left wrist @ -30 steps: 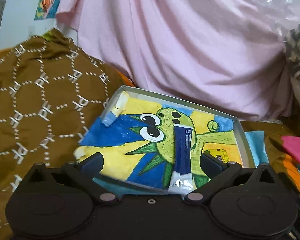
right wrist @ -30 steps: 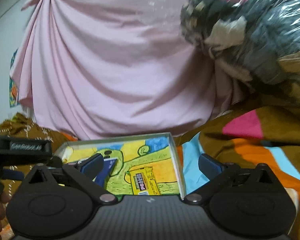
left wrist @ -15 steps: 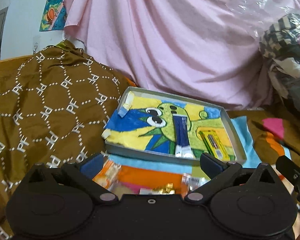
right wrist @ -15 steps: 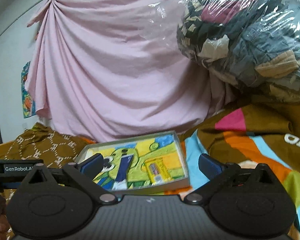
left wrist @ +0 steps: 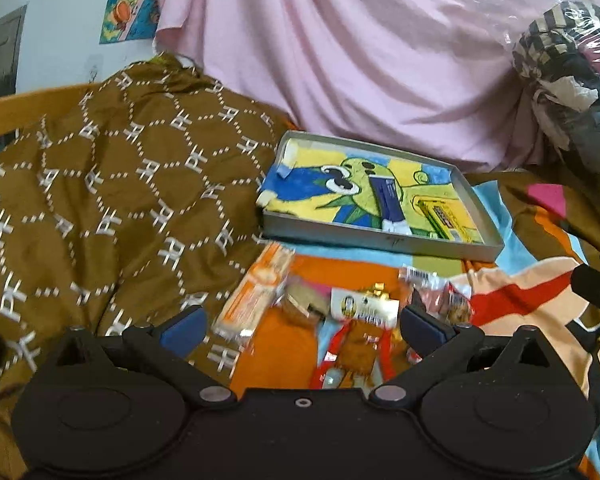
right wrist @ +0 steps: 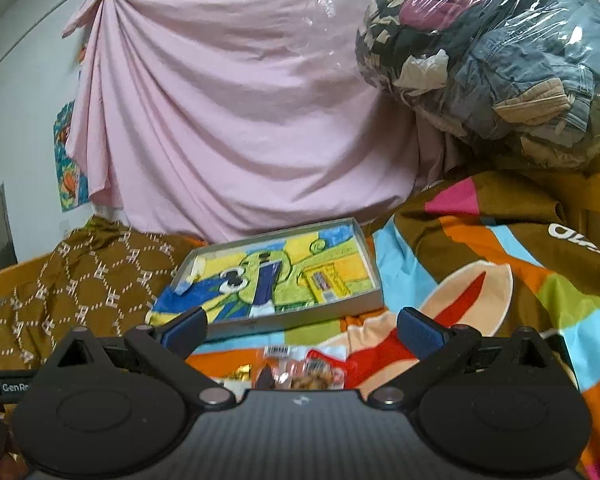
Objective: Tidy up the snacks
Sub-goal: 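Move both tools back toward the remaining snacks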
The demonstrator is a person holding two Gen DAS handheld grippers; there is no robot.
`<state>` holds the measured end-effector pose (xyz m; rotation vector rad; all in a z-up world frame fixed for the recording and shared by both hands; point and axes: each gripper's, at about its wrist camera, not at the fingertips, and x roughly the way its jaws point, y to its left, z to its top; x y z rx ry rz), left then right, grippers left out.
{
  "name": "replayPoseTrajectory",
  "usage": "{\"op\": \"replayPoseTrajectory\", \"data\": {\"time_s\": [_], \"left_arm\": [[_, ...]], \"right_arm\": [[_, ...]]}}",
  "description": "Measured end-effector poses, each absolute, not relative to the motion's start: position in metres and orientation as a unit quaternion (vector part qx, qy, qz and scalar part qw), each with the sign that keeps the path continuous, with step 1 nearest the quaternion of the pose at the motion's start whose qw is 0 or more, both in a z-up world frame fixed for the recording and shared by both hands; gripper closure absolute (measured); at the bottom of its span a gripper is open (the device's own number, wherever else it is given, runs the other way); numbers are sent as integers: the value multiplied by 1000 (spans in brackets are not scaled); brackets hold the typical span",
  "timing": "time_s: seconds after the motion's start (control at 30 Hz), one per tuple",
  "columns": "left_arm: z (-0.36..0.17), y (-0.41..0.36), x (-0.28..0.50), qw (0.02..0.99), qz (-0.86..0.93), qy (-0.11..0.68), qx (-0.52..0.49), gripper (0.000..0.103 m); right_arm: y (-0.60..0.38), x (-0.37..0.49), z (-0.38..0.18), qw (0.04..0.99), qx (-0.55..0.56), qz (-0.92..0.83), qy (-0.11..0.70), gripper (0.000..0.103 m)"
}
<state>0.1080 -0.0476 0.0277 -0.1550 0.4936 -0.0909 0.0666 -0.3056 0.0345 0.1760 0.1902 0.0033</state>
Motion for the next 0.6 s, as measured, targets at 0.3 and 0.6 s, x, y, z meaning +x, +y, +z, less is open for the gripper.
{"op": "replayPoseTrajectory", "data": {"time_s": [0.3,0.6], "left_arm": [[9,-30,88,964,-46,257,-56,1],[-7,-13,87,959,-15,278,-48,1]], "right_arm": [[-278,58,23,990,51,27,132,0],[-258,69,8,983,22,51,174,0]]}}
